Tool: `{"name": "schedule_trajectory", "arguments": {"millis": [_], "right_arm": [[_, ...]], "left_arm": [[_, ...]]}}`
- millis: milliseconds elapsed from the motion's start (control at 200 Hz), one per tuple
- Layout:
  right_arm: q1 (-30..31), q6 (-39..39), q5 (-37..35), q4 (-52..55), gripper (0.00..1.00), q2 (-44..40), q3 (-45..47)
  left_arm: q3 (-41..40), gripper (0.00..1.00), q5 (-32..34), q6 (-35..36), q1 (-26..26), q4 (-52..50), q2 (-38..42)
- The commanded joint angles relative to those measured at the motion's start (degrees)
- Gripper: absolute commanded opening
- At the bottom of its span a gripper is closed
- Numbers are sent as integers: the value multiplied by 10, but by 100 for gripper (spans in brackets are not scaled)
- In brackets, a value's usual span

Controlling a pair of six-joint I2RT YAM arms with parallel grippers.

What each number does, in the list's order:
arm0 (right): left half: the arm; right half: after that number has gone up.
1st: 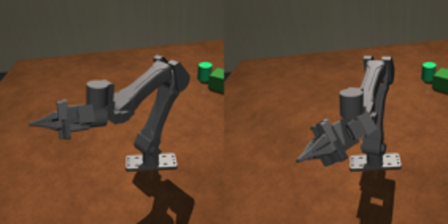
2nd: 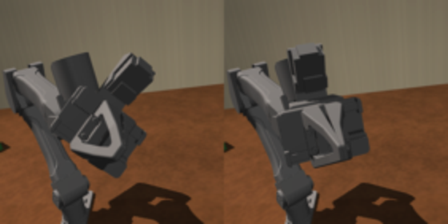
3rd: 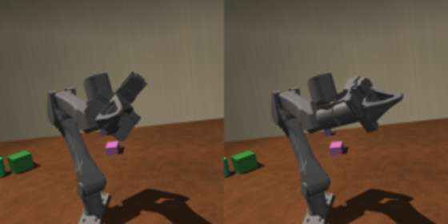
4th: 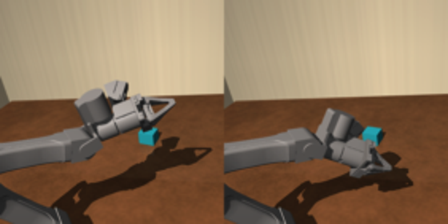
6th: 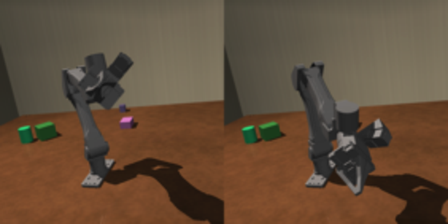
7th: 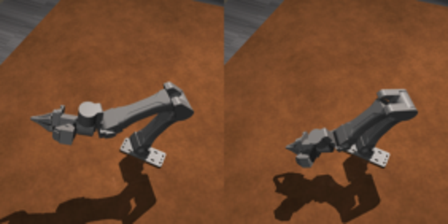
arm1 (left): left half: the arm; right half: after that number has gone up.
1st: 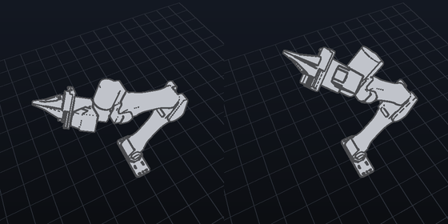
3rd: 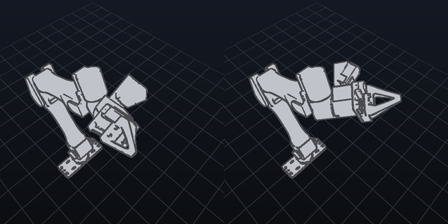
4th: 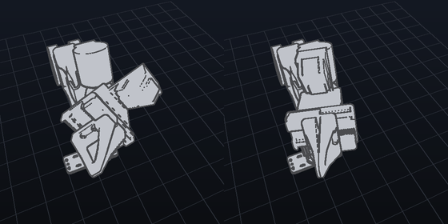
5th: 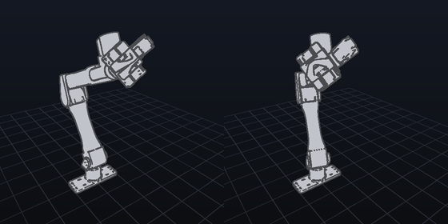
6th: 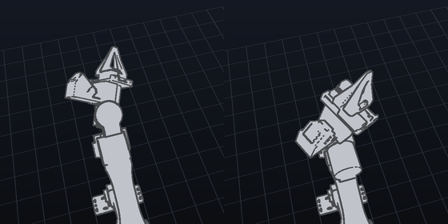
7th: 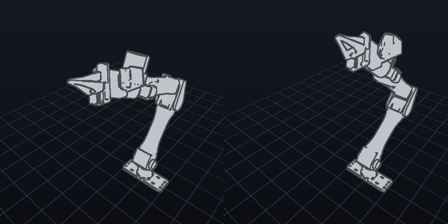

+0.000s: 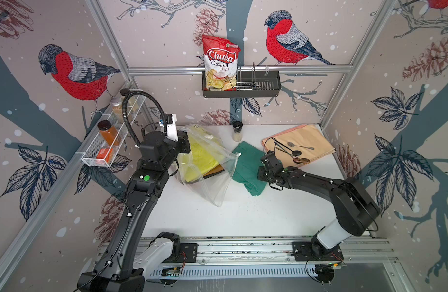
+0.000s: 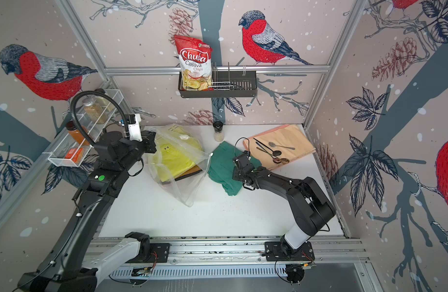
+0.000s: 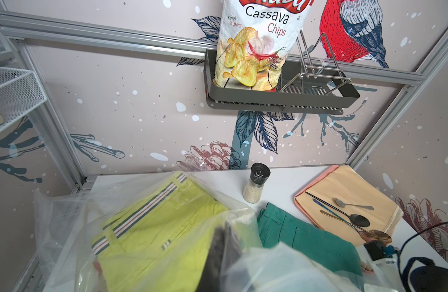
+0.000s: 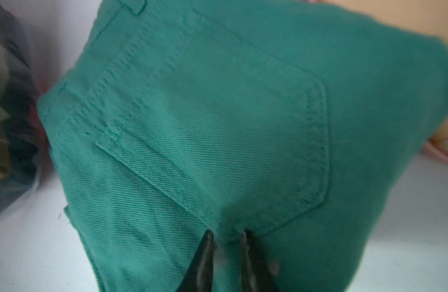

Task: Take the trousers out of the vacuum bag
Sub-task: Place the trousers at the center of the board.

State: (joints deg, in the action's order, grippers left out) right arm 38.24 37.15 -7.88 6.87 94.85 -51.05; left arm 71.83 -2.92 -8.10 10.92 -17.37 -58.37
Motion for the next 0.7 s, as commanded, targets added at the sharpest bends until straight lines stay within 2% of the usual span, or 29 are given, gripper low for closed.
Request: {"name": "schedule_trajectory", "arguments": {"millis": [0, 165, 335, 560, 690], "right_arm": [[3, 10, 38, -52, 21, 24, 14], [27, 26, 69, -82, 20, 61, 21], [42, 31, 48, -71, 20, 48, 12], [50, -3, -14, 40, 40, -70, -47], [65, -18, 18, 66, 50, -130, -89]], "left_arm": [[39, 0, 19, 11, -1, 64, -1], [53, 0, 16, 17, -1, 59, 0], [24, 0, -11, 21, -1, 61, 16], [-35, 0, -75, 34, -1, 71, 54], [-82, 0, -92, 21, -1, 89, 70]]}}
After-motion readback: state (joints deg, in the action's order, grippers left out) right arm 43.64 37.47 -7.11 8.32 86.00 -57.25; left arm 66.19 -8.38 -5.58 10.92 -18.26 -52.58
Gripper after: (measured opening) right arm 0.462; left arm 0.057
